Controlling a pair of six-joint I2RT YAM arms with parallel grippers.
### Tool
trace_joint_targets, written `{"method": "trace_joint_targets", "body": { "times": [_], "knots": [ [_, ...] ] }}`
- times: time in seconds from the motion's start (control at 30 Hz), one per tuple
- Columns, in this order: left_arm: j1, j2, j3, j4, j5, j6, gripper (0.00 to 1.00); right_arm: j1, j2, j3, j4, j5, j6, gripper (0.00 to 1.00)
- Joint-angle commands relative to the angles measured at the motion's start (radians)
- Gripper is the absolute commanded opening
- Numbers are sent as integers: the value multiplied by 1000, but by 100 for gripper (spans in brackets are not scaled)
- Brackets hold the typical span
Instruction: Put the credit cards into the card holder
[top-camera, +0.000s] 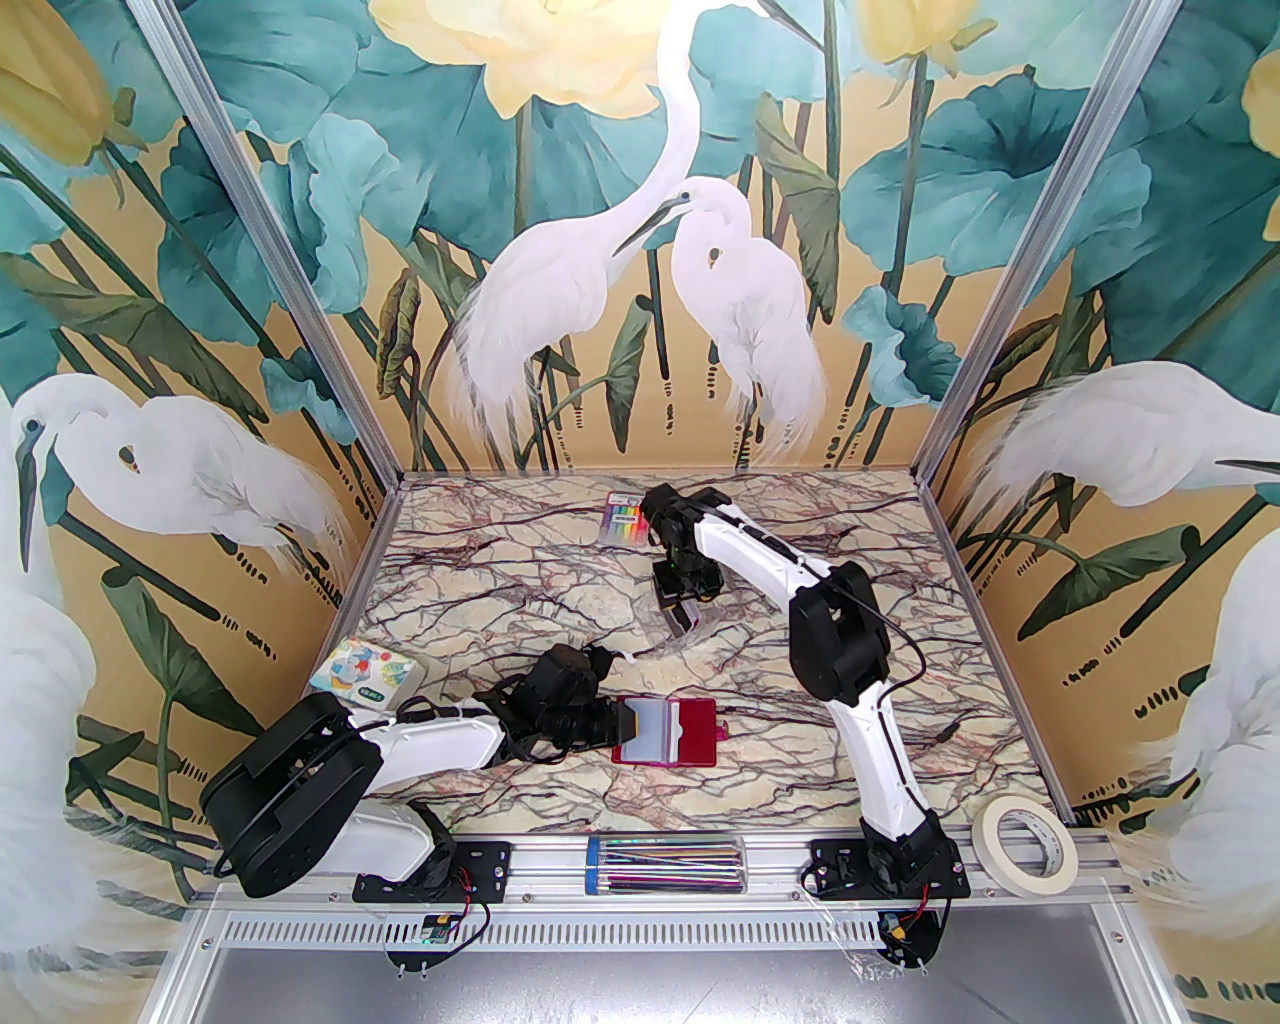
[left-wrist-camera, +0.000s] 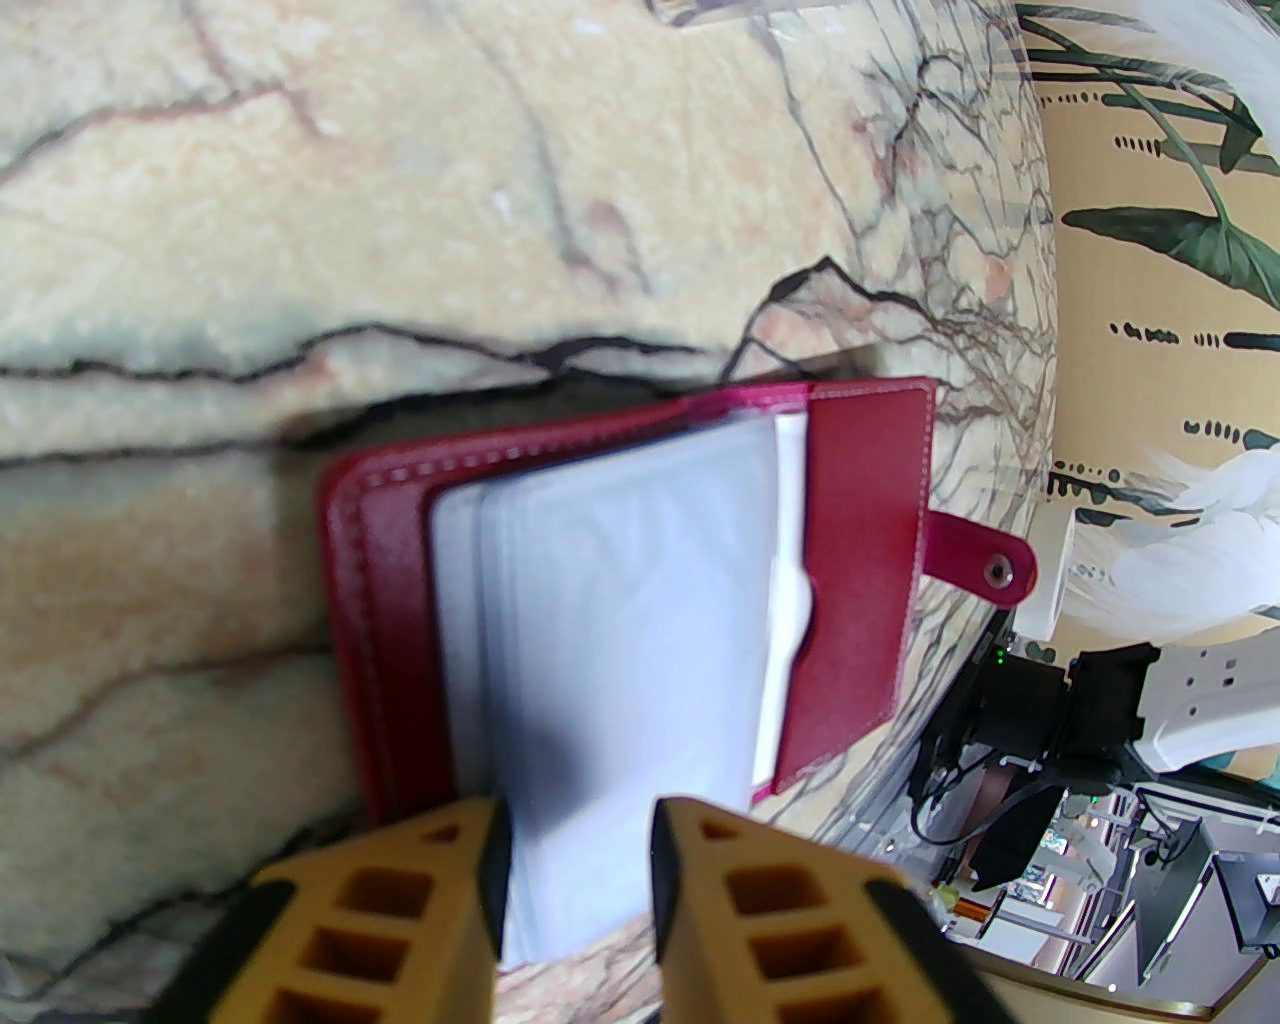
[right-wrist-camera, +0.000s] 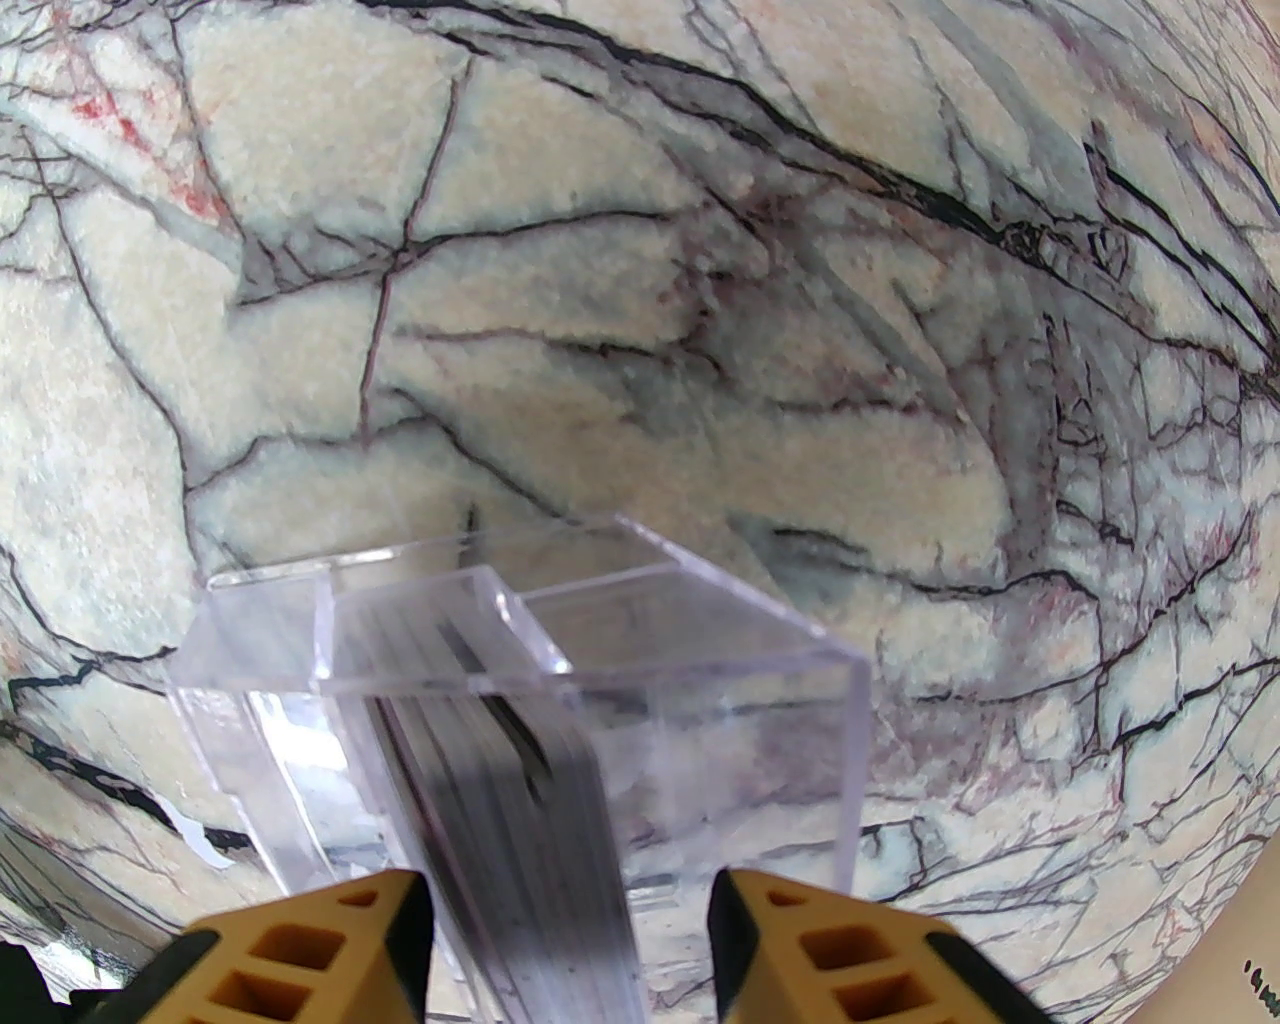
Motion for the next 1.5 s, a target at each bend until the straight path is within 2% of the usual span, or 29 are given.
{"method": "trace_joint_targets", "body": {
  "times": [0.0, 0.2, 0.57, 0.9, 1.27, 1.47],
  "knots": [
    [-6, 9, -13, -47, -23, 14, 30, 5, 20, 25, -18, 20, 22, 49],
    [-8, 9, -13, -49, -23, 15, 30, 7, 21, 30, -21, 18, 38, 48],
    [-7, 8, -16, -48, -24, 16, 30, 23, 30, 74, -79, 135, 18, 48],
    [-7, 9, -17, -46, -23, 15, 30, 30, 35, 89, -103, 186, 3, 47],
    [-7, 11, -21, -43, -19, 13, 30, 34, 23, 100, -120, 193, 12, 41],
    [-6, 10, -19, -43, -19, 13, 30, 36, 14, 100, -105, 133, 7, 50]
  ]
}}
